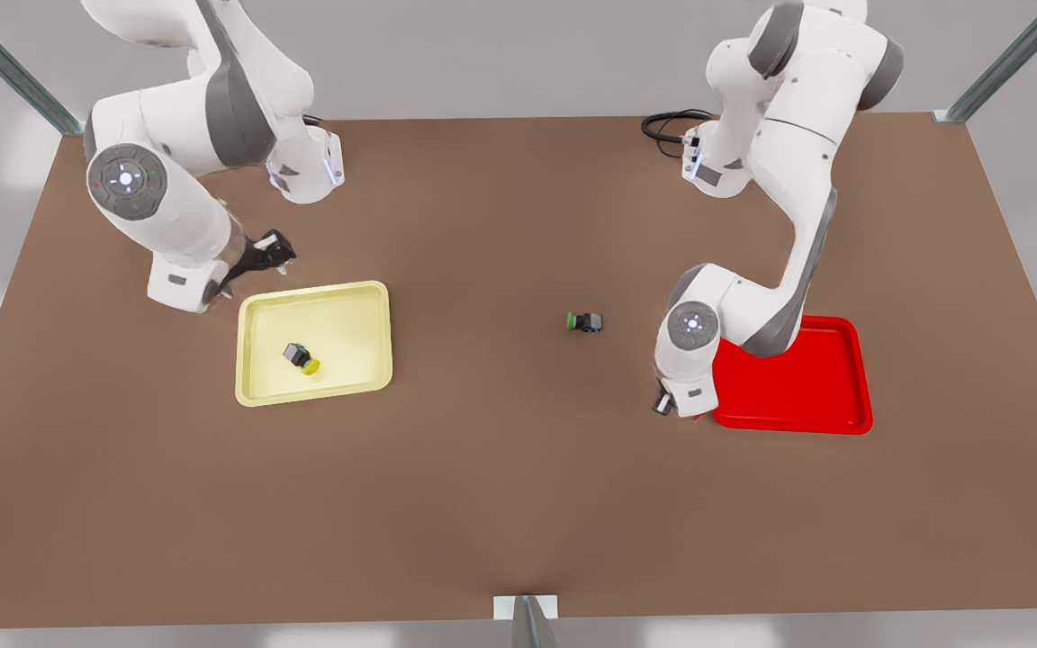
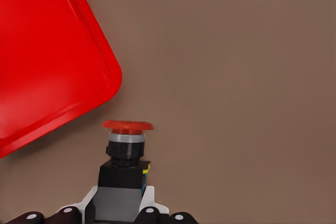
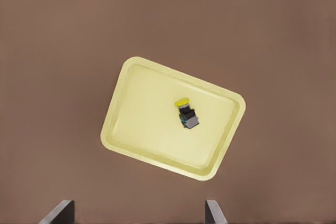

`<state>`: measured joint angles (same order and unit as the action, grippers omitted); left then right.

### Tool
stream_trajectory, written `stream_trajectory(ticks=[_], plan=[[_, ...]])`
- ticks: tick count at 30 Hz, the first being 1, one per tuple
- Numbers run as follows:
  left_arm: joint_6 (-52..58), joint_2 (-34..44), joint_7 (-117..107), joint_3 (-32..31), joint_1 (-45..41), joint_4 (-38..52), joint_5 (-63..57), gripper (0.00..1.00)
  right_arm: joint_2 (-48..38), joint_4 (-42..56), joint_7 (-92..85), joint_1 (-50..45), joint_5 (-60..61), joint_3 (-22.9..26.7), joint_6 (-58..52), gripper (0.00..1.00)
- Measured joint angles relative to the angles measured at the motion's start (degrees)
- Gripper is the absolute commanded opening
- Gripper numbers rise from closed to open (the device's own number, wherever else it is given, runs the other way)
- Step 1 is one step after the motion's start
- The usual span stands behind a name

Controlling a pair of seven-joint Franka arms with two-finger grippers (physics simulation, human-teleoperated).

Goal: Place the switches on the corresponding trays according to their colors

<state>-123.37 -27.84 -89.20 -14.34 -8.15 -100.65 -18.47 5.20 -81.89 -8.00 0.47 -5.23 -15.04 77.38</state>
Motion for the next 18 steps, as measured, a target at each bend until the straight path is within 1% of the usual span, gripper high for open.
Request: stream_trajectory(ticks=[1,2,3,4,5,6,7,9,10,12,13,15,17,18], plan=[[-0.8,2.2,2.4,0.0,2.4,-3.1,0.6,0.49,-5.5,0.4,10.6,-7.0,0.0,11.6,1.0,1.0],[-1.0,4.7,6.1,1.5,2.9,-5.9,1.5,0.49,-18.0,-14.5,11.6,-4.2,0.0,12.4,10.0,1.0],[-1.0,7.2,10.2,3.6,3.1,-8.3,2.7,0.49,-24.1,-23.2,11.9,-7.8,1.4,13.6,15.7,1.0],[-0.9,9.0,13.3,5.1,3.3,-10.4,3.9,0.49,-24.2,-24.0,11.9,-7.2,2.5,14.6,15.9,1.0],[-1.0,10.0,15.1,5.4,4.0,-12.3,4.8,0.52,-24.2,-24.1,11.9,-7.2,2.6,14.6,15.7,1.0],[-1.0,10.6,16.5,6.0,4.3,-13.4,5.5,0.93,-24.3,-24.0,11.6,-7.3,2.6,15.5,15.5,1.0],[-1.1,10.5,17.7,6.7,4.3,-13.3,6.3,0.99,-24.3,-24.0,11.5,-7.3,3.6,16.3,15.6,1.0],[-0.5,10.5,20.4,7.9,4.2,-12.9,7.4,0.99,-24.3,-24.1,11.7,-7.6,3.7,16.1,15.9,1.0],[0.5,9.8,20.9,8.0,4.4,-10.9,7.8,0.99,-24.2,-24.1,11.7,-7.7,3.7,16.0,16.4,1.0],[1.9,10.5,25.6,8.2,4.3,-10.0,8.2,0.99,-24.3,-24.0,11.8,-7.9,3.7,15.9,16.6,1.0],[2.5,11.5,30.8,8.4,4.3,-9.9,8.4,0.99,-24.3,-24.0,11.8,-8.0,3.7,15.8,16.6,1.0],[8.4,12.8,44.0,8.3,4.5,-8.0,8.8,0.99,-24.4,-24.0,11.8,-8.0,3.8,15.7,16.4,1.0],[16.6,13.7,62.0,8.4,5.2,0.0,10.9,0.99,-24.4,-24.1,11.8,-8.1,3.8,15.7,16.5,1.0],[18.2,16.6,71.7,8.4,5.1,1.3,12.6,0.99,-24.4,-24.2,11.8,-8.1,3.8,15.7,16.5,1.0]])
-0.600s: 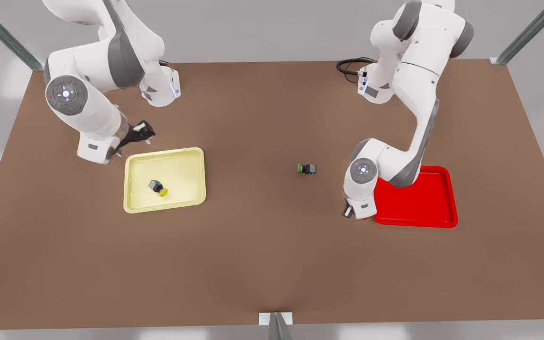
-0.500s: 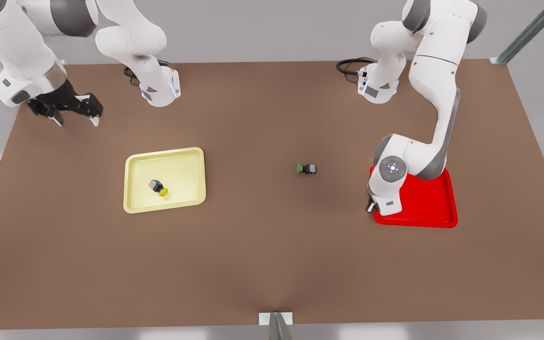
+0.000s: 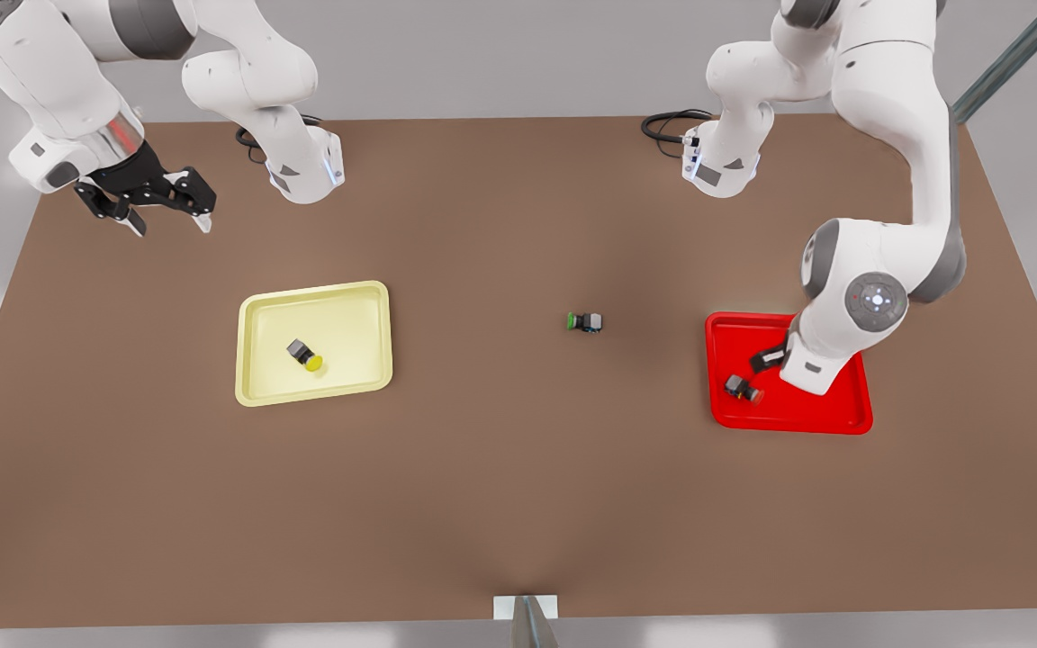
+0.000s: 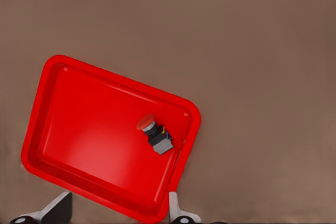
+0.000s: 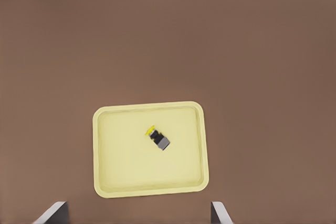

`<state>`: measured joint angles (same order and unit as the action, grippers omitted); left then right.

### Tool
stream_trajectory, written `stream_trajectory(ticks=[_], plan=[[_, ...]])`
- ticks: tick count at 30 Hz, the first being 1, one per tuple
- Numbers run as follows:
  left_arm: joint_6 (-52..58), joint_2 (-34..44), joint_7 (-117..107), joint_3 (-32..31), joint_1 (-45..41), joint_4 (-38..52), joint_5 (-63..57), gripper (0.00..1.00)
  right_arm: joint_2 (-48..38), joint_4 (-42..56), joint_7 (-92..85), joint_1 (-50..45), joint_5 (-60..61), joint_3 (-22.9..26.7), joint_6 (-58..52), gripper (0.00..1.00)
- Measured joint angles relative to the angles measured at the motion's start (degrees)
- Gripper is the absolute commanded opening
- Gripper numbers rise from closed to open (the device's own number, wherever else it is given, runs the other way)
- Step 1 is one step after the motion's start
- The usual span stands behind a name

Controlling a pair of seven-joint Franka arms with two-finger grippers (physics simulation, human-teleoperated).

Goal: Place the switches on the corresponding trays according to their colors

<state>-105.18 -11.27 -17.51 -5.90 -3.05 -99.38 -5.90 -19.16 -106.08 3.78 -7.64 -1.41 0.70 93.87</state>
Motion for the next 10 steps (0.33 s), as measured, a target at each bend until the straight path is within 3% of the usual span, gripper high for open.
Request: stream_trajectory(ticks=[2,3,4,5,7,10], plan=[[9.1,5.1,11.1,0.4,-0.9,2.0,2.5,1.0,-0.1,0.0,0.0,0.0,0.0,0.0,-0.5,1.0],[21.8,3.2,14.1,2.3,-2.6,12.0,3.5,1.0,-0.3,0.0,0.0,0.0,0.0,0.0,-0.6,1.0],[24.9,1.2,14.3,4.7,-4.1,18.6,4.5,1.0,-0.3,0.0,0.0,0.0,0.0,0.0,-0.6,1.0],[24.7,1.9,14.6,6.0,-4.5,17.6,5.5,1.0,-0.3,0.0,0.0,0.0,0.0,0.0,-0.5,1.0],[17.3,10.6,15.3,5.9,-3.9,4.9,6.7,1.0,-0.3,0.0,0.0,0.0,0.0,0.0,-0.5,1.0],[17.6,10.7,15.8,4.7,-2.7,4.9,7.6,1.0,-0.3,0.0,0.0,0.0,0.1,0.0,-0.4,1.0]])
